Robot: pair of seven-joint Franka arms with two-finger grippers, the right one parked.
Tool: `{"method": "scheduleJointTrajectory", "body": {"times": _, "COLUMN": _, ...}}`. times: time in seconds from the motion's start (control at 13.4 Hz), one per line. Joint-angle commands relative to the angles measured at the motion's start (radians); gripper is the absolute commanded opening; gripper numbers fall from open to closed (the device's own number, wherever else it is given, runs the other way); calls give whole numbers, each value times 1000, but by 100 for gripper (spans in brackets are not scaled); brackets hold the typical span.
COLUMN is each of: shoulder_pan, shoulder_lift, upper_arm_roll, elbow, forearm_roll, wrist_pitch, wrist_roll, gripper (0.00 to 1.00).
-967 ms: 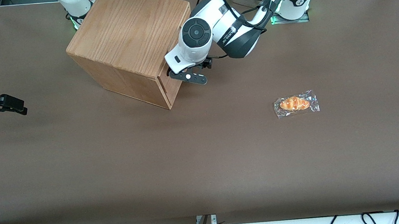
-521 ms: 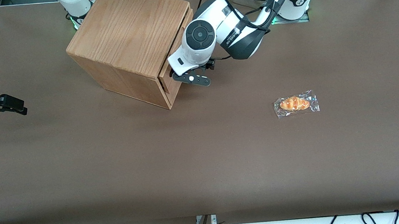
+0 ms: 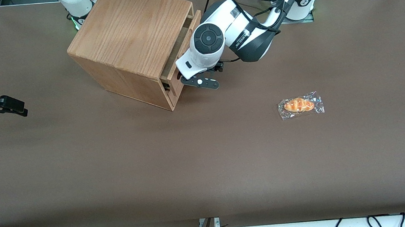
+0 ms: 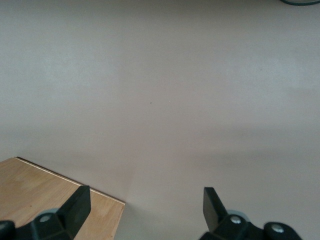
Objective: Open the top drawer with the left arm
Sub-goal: 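Pull the handle with the left gripper, sliding the drawer out of the box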
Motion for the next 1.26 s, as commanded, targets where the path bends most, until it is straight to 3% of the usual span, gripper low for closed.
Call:
{"method": "scheduleJointTrajectory", "body": {"times": 0.0, "shoulder_pan": 29, "shoulder_lift": -35, "upper_arm_roll": 0, "elbow": -28, "forearm_roll": 37, "wrist_pitch": -4, "wrist_roll": 6, "gripper": 100}}
{"method": "scheduleJointTrajectory", "body": {"times": 1.19, "shoulder_pan": 113, "shoulder_lift": -54, "upper_arm_roll": -5, "elbow": -64, "forearm_roll": 25, "wrist_pitch": -3, "wrist_roll": 46, "gripper": 100}}
